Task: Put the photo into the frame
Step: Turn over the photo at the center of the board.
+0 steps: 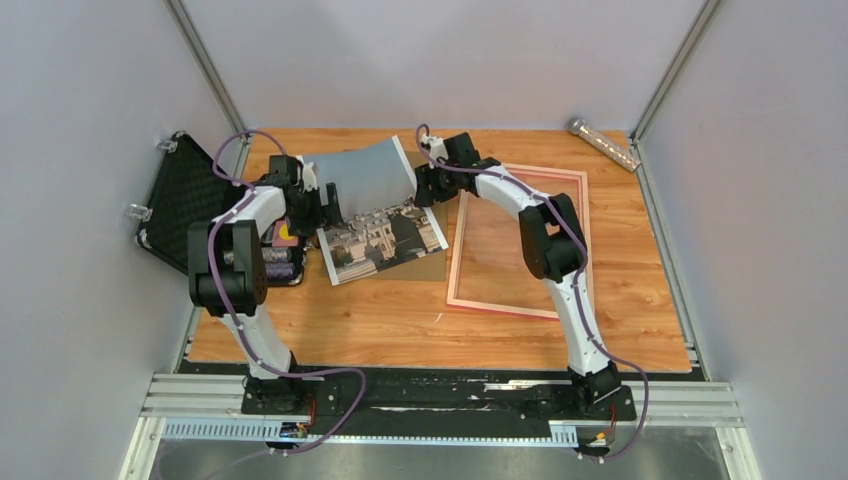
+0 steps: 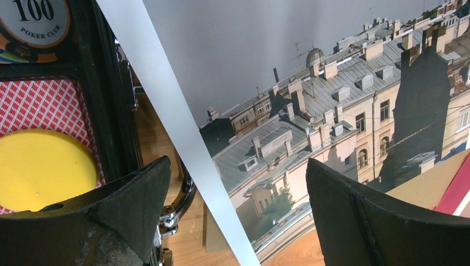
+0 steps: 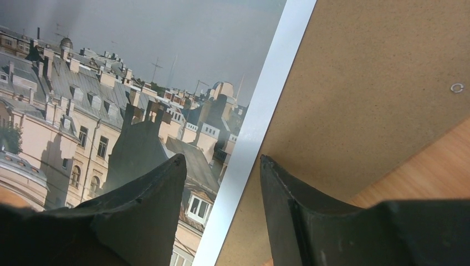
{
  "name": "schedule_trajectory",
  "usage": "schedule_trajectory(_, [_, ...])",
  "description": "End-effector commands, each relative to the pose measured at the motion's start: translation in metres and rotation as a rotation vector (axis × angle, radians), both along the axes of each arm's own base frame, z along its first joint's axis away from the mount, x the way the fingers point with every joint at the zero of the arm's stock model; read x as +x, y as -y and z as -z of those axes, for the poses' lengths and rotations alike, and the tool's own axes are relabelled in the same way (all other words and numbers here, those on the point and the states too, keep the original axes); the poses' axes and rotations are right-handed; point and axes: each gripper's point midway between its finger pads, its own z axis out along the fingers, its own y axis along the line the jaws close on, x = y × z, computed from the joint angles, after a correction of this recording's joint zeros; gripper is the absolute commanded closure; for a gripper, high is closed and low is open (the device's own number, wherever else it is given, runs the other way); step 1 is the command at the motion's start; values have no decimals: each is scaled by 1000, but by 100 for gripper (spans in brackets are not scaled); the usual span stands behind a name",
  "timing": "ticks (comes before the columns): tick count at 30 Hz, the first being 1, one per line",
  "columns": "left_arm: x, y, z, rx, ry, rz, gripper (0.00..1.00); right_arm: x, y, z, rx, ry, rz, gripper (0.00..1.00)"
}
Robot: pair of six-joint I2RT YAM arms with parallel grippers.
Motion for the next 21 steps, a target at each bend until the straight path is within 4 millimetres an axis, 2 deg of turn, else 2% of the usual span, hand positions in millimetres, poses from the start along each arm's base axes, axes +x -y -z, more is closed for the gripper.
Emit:
schedule_trajectory(1, [10,5,1,-34,27,-8,1,1,-12,-4,48,-13,-18,47])
schedule_trajectory(8, [15,8,5,-50,43,3,1,-3,-12,4,51,-44,-18,47])
schedule_trajectory(21, [27,15,-9,-83,121,29,2,-8,-12,7,59,-71,-16,47])
